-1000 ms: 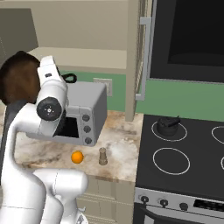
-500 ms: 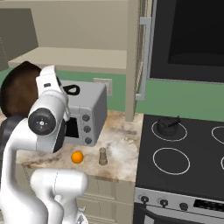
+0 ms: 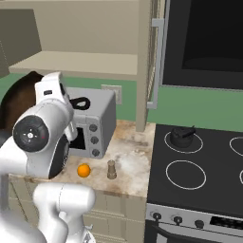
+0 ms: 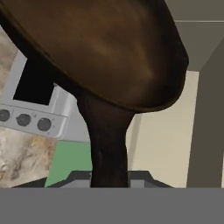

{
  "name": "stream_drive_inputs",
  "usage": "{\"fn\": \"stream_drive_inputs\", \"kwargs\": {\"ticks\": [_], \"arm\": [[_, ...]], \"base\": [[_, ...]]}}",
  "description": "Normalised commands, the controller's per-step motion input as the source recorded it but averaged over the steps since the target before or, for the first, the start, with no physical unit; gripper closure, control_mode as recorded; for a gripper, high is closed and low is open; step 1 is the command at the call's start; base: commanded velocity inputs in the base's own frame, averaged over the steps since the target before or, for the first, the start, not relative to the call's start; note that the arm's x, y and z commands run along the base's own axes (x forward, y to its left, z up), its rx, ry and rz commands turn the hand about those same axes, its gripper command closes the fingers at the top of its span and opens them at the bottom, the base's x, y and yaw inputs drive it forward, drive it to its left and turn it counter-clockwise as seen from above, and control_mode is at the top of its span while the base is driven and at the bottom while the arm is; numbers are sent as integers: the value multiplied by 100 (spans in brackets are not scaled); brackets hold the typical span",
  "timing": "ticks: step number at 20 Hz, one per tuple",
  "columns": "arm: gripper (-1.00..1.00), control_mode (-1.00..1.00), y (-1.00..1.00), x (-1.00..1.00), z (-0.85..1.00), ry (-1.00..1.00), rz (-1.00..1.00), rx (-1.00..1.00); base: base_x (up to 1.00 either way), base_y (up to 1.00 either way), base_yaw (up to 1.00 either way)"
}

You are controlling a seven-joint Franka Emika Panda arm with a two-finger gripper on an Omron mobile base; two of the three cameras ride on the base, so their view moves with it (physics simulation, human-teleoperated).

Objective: Pick the pan from the cabinet and place it on the stove. Then turn on the stove burner for the pan.

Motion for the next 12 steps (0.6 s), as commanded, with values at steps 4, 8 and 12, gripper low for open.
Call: {"fn": "stream_drive_inputs", "kwargs": {"ticks": [4,8,12], "arm": [[100,-100,-20,-70,-5,-7,-13,0],[100,-100,-26,-50,-7,-6,-15,0],[100,-100,-27,-56,-26,-11,-18,0]], "base": [[0,0,0],[0,0,0],[0,0,0]]}}
